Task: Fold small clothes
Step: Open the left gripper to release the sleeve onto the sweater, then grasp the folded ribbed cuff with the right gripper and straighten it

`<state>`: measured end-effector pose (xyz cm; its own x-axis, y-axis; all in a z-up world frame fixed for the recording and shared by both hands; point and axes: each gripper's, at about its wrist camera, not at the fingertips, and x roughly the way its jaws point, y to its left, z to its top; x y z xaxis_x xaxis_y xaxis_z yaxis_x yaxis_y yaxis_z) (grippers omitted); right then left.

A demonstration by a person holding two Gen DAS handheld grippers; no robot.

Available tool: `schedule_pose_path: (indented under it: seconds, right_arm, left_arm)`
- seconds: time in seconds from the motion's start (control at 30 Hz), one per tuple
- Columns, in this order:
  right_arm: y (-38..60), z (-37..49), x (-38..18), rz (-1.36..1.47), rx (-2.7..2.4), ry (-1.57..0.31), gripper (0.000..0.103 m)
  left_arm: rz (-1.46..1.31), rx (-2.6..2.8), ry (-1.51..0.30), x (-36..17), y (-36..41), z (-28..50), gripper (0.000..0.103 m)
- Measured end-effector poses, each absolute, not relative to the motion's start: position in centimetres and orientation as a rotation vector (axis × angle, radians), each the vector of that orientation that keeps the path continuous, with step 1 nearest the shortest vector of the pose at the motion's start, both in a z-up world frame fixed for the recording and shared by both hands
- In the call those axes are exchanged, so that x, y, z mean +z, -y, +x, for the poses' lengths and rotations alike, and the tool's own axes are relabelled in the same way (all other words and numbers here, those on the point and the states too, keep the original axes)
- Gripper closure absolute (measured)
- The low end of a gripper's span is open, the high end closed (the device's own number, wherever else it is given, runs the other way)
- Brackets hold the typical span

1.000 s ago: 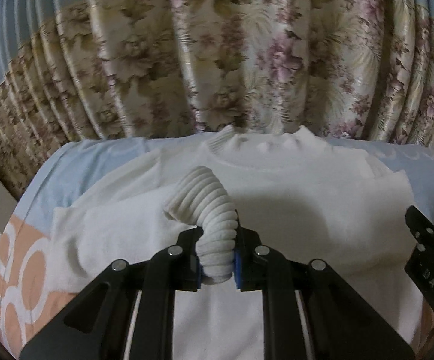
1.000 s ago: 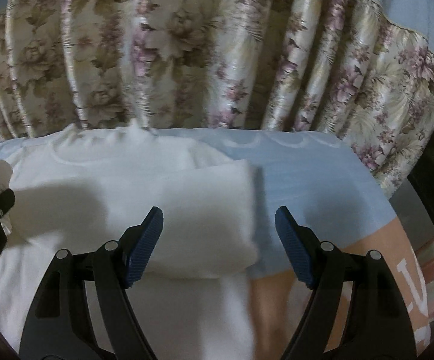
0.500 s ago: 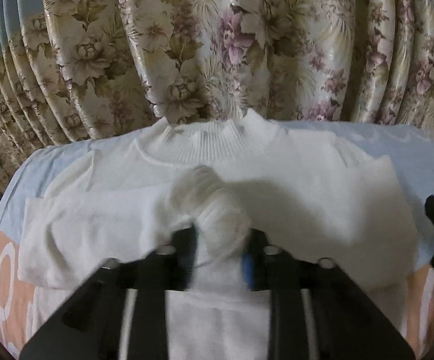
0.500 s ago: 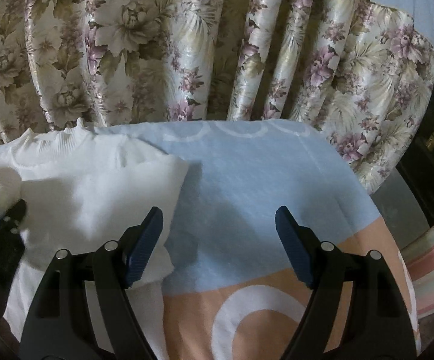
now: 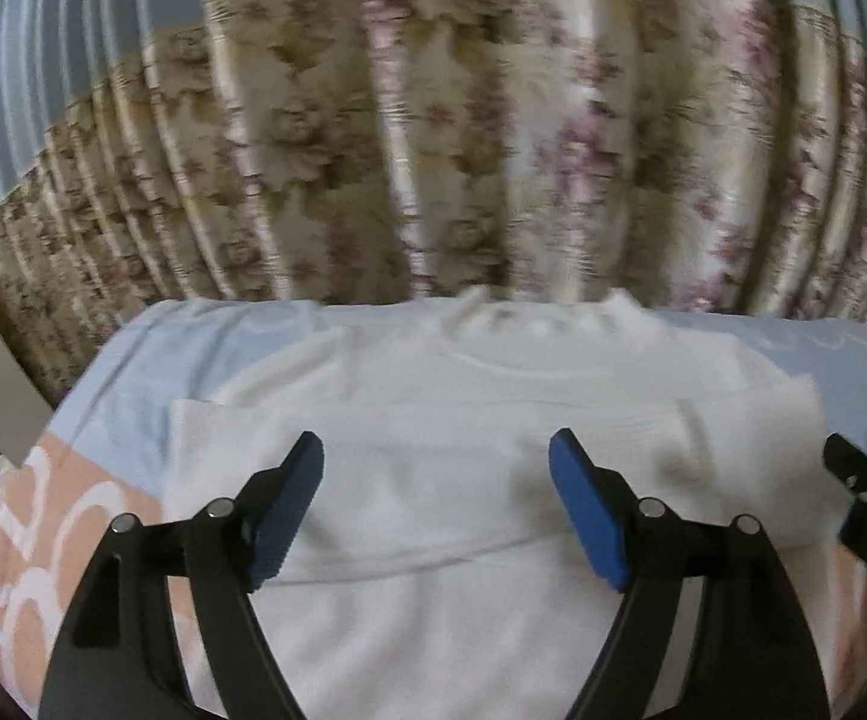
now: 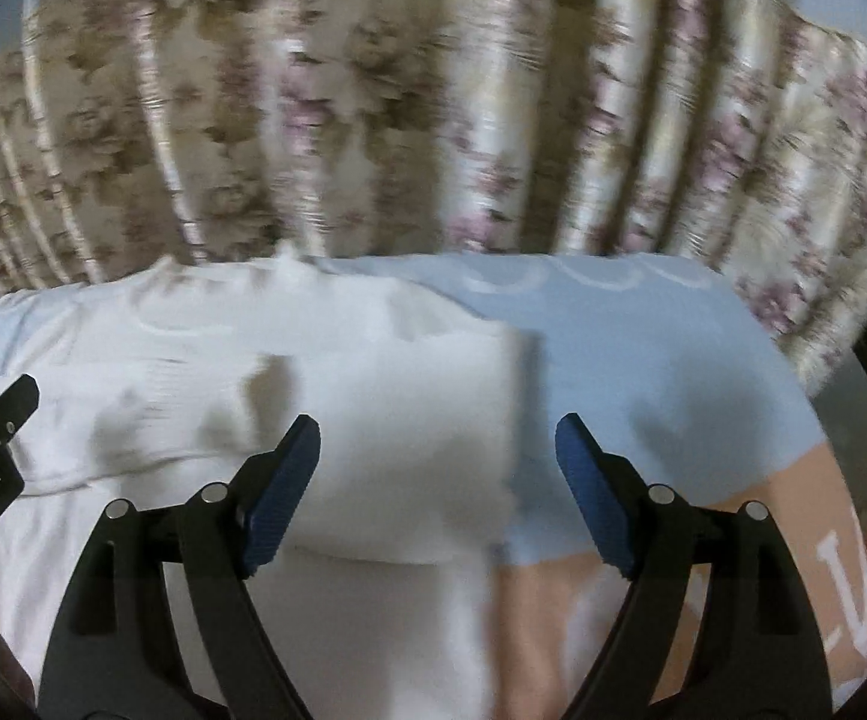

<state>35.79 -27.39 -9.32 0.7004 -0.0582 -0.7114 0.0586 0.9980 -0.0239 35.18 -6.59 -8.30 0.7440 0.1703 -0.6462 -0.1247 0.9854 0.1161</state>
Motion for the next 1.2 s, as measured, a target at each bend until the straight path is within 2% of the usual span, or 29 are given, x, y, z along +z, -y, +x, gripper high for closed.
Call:
schedule_pose_path:
  seconds: [0.13,0.2,0.4,0.43,0.47,0.53,0.57,0.63,0.67,0.87,1.2]
  right_arm:
    - [23.3,37.2,-9.7,-0.055,-0.02,-0.798,0.024]
    - [21.6,38.2,-10.3,-0.064,-0.004,-0.814,0.031]
    - [17.8,41.3,-12.9,-0.108,0.024,-0.883,0.042]
    - [17.5,41.6,-13.4,-0.114,0.025,-0.9,0.047]
    - [17.2,41.8,-13.7,-0.112,0.033,-0.914,0.061]
    - [16.4,42.1,-14.1,-0.129,0.034,-0.916,0.065]
    - [16.1,42.2,-14.0,-0.143,0.038,-0.911,0.073]
    - [15.9,42.2,-13.7,-0.169,0.024,-0.893,0.095]
    - [16.1,42.1,-13.4,-0.168,0.019,-0.883,0.097]
    - [17.8,41.5,-11.9,-0.192,-0.032,-0.815,0.098]
    - [24.1,41.2,-11.8,-0.194,-0.173,-0.821,0.098]
  left_arm:
    - [0.091,0.231,-0.71,-8.8,2.4,35.1,0.025]
    - [0.096,0.265,-0.711,-9.1,0.4,34.9,0.025]
    - [0.072,0.344,-0.734,-10.6,-5.7,34.8,0.025]
    - [0.066,0.352,-0.737,-10.8,-6.3,34.8,0.025]
    - [0.057,0.357,-0.741,-11.0,-6.9,34.8,0.025]
    - [0.051,0.363,-0.747,-11.4,-7.7,34.7,0.025]
    - [0.048,0.362,-0.749,-11.5,-8.0,34.7,0.025]
    - [0.047,0.364,-0.75,-11.7,-8.1,34.8,0.025]
    - [0.047,0.366,-0.751,-11.8,-8.1,34.9,0.025]
    - [0.055,0.37,-0.754,-11.9,-7.9,35.1,0.025]
    - [0.04,0.253,-0.751,-11.3,-5.0,35.3,0.025]
